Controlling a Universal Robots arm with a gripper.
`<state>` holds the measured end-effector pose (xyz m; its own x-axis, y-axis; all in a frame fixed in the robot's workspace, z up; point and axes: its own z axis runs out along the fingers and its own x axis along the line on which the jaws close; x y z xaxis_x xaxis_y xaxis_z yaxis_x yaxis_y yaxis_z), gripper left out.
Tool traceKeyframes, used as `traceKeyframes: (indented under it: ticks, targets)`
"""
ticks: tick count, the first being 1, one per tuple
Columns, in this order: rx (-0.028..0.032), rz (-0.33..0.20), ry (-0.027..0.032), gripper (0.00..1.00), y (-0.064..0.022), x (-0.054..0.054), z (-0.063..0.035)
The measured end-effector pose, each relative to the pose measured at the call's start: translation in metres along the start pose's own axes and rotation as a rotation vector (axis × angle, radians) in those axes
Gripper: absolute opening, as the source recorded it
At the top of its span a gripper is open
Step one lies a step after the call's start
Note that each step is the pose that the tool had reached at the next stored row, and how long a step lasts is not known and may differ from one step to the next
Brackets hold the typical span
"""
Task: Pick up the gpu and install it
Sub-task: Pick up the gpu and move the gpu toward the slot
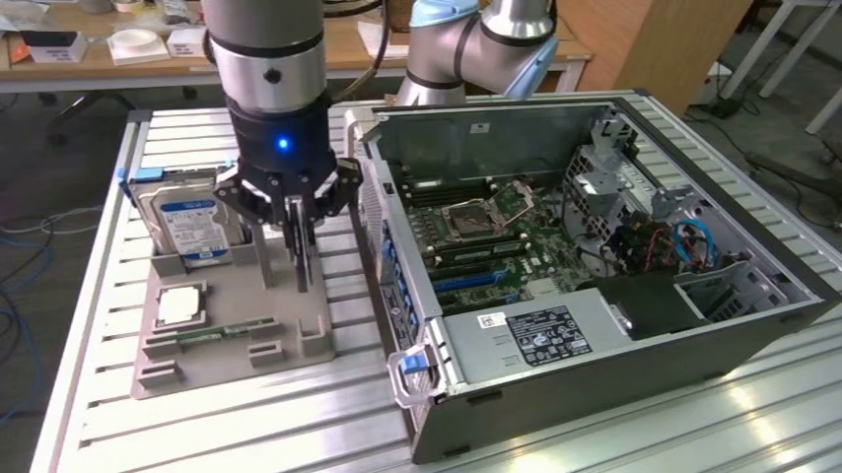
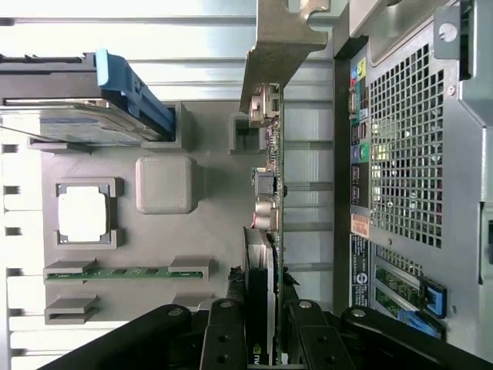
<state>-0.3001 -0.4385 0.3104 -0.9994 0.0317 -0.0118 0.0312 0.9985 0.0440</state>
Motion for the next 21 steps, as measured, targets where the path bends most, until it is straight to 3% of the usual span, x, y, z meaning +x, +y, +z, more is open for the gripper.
traceKeyframes:
  ticks: [12,21]
  targets:
    - [0.0000,0.000,0.0000,0.27,0.0015,0.000,-0.0350]
    - [0.0000,0.000,0.0000,0.27,0.0030,-0.001,-0.0678]
